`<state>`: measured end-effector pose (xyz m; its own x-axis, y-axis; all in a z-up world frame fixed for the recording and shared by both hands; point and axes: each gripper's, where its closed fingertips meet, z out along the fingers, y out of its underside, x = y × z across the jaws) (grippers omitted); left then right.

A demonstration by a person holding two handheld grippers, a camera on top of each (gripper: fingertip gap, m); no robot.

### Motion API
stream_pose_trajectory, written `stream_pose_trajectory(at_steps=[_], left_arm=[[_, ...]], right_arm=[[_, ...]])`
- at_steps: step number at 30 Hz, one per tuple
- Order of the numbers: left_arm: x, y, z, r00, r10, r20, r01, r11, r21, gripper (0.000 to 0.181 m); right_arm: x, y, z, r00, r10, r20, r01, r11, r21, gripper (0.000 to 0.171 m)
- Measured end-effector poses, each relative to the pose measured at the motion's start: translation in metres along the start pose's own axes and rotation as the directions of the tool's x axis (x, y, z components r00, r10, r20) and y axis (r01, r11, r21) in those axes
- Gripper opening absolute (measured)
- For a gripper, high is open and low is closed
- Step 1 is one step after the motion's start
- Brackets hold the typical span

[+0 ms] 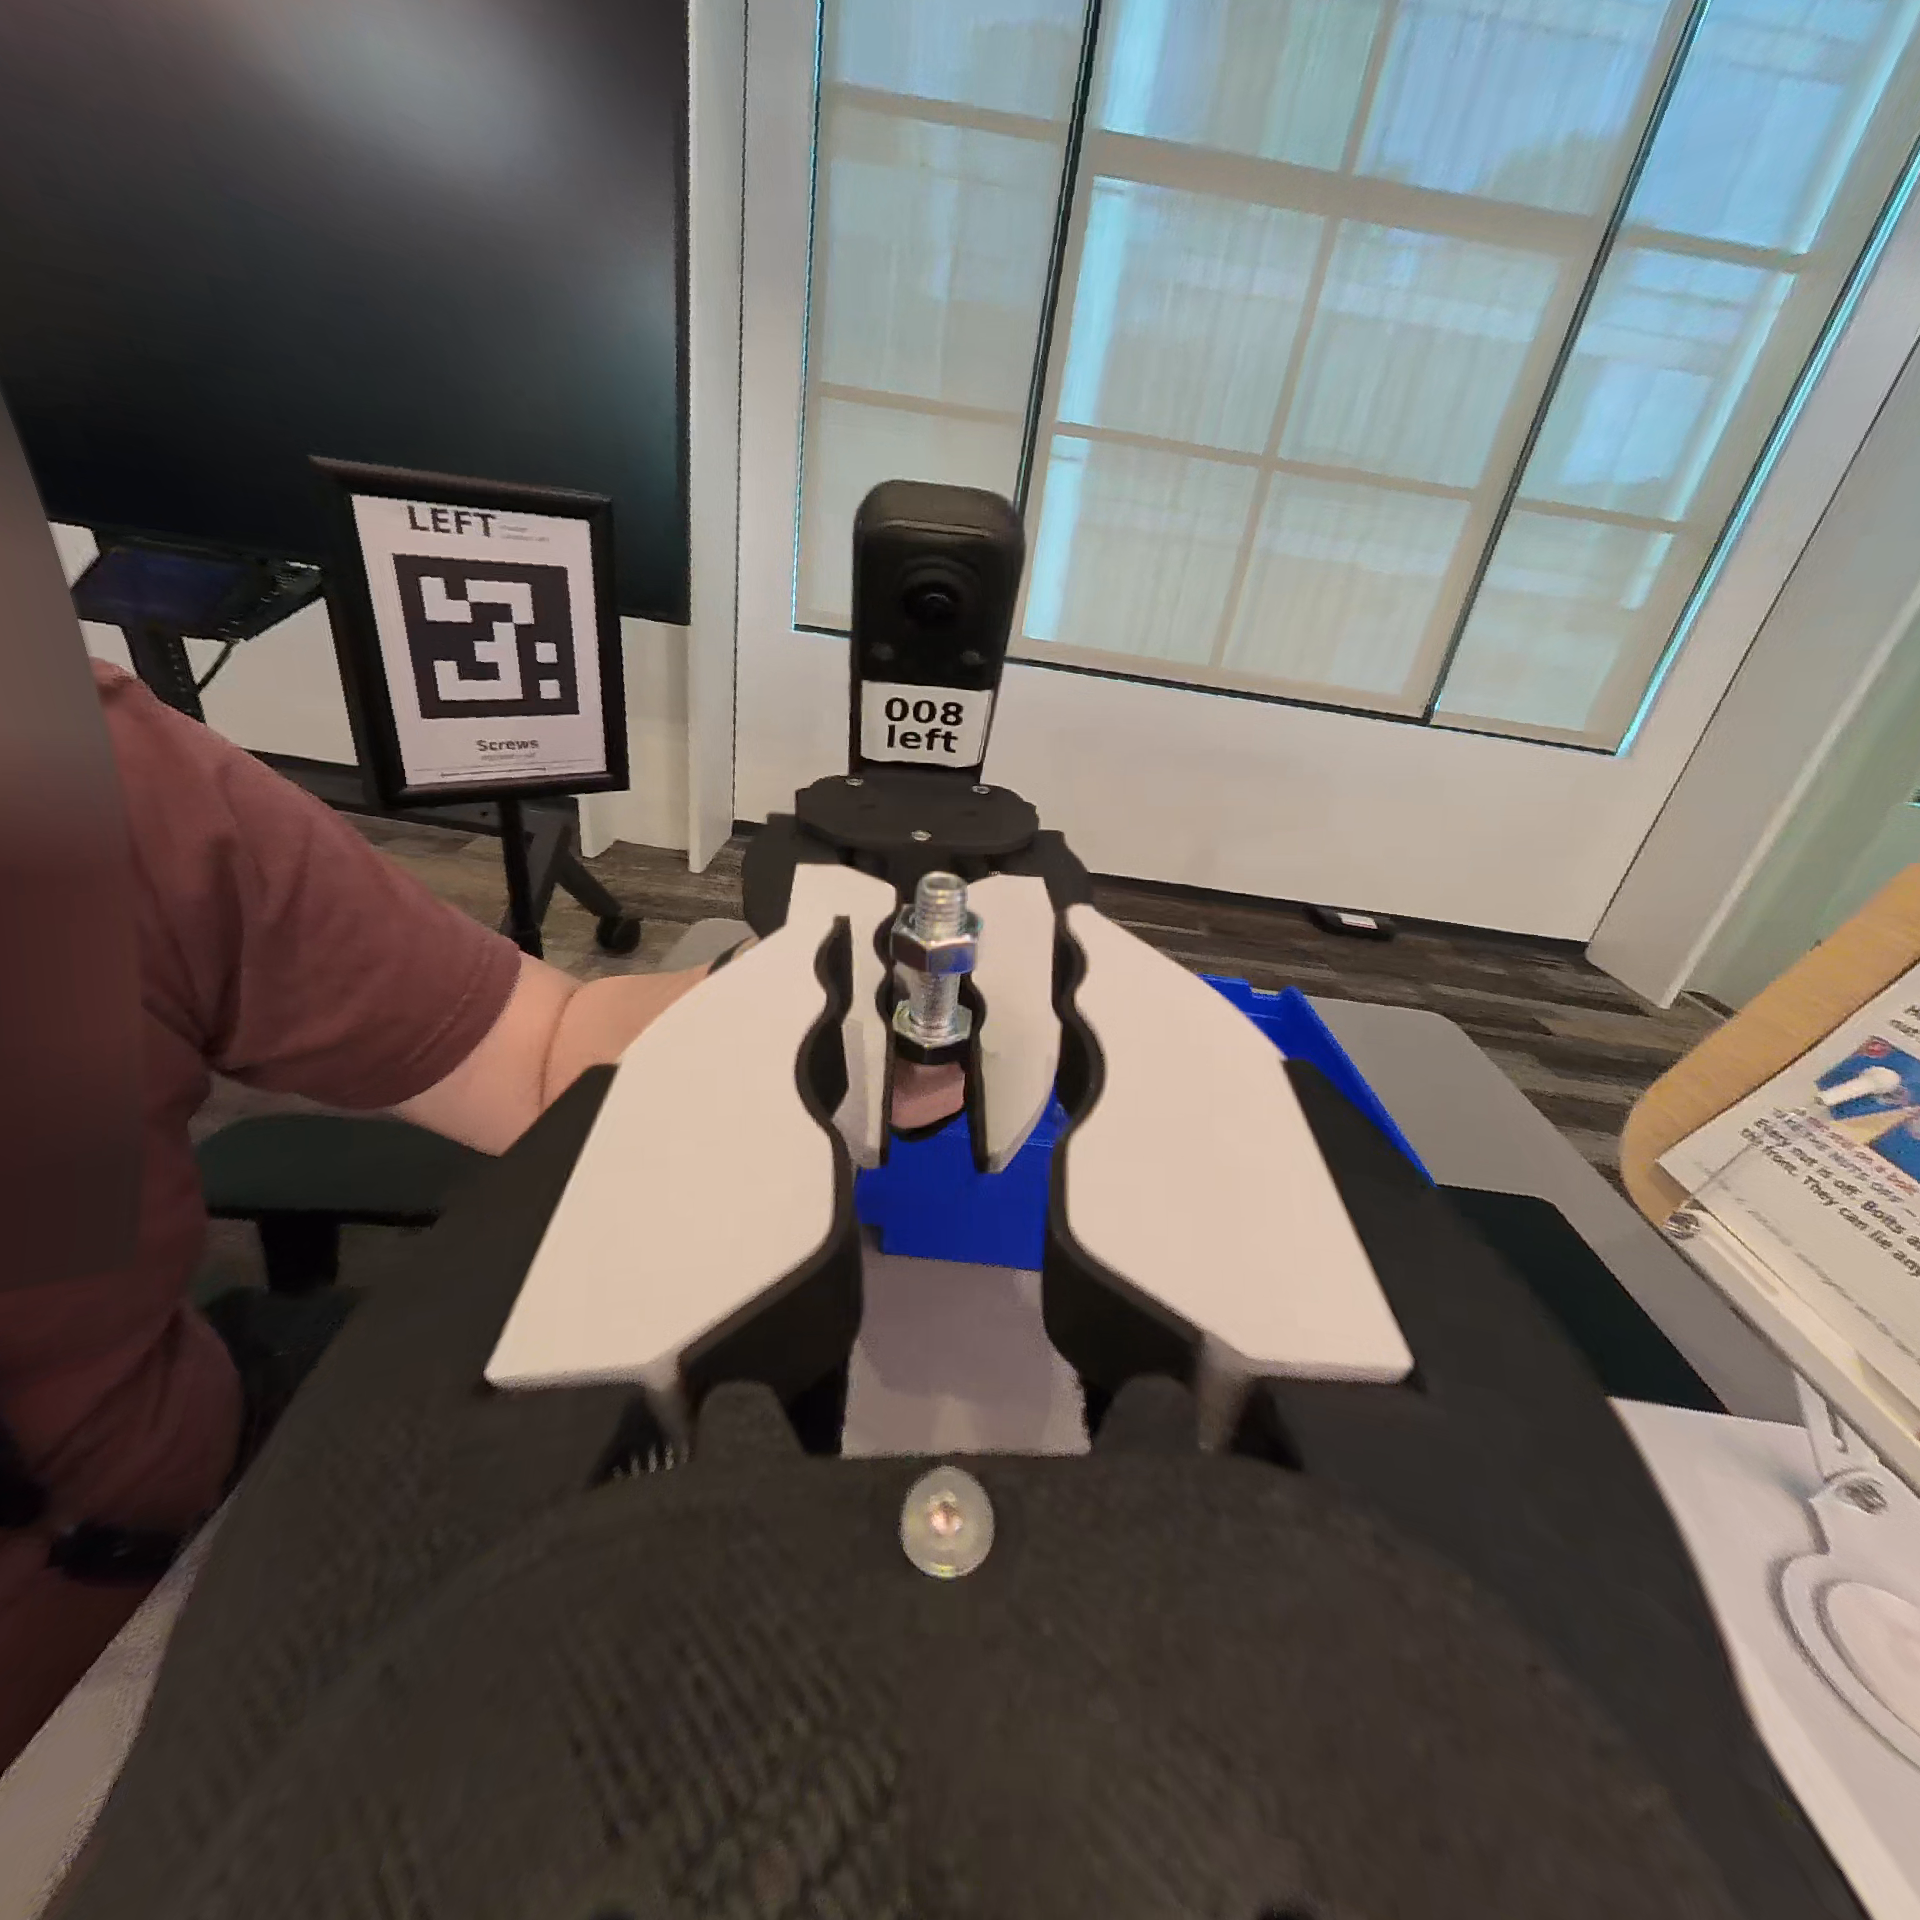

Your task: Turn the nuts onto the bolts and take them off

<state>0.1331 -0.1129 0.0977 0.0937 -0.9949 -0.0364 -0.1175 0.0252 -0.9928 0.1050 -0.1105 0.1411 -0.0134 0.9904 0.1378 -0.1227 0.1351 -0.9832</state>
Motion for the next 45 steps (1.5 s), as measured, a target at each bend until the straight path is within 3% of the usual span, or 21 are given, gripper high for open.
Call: stream_pose_trajectory(at_steps=[6,13,19,27,35,45], left_arm=[[0.005,-0.002,0.000,0.999,-0.019,-0.036,0.019,1.000,0.011,0.015],[0.009,0.001,0.001,0.999,0.001,-0.036,-0.001,1.000,-0.023,0.015],[0.009,0.009,0.005,0.999,-0.010,-0.032,0.008,0.997,-0.075,0.015],[0.010,0.013,0.007,1.000,0.006,-0.025,-0.009,0.994,-0.109,0.015],[0.007,0.003,0.007,1.000,0.001,-0.018,-0.001,1.000,-0.028,0.022],[0.004,0.000,0.006,0.999,0.031,0.024,-0.030,0.999,-0.015,0.015]], right_arm=[[-0.001,0.009,0.006,0.999,0.038,0.025,-0.037,0.999,-0.026,0.033],[0.003,0.001,-0.004,0.986,0.147,0.085,-0.151,0.988,0.042,0.025],[-0.014,0.006,0.012,0.999,0.010,0.046,-0.008,0.999,-0.038,0.033],[-0.013,0.012,0.008,0.993,0.088,0.075,-0.082,0.993,-0.090,0.010],[-0.010,0.000,0.008,0.995,0.084,0.052,-0.085,0.996,0.007,0.010],[-0.011,-0.001,0.010,0.997,0.054,0.048,-0.056,0.998,0.029,0.010]])
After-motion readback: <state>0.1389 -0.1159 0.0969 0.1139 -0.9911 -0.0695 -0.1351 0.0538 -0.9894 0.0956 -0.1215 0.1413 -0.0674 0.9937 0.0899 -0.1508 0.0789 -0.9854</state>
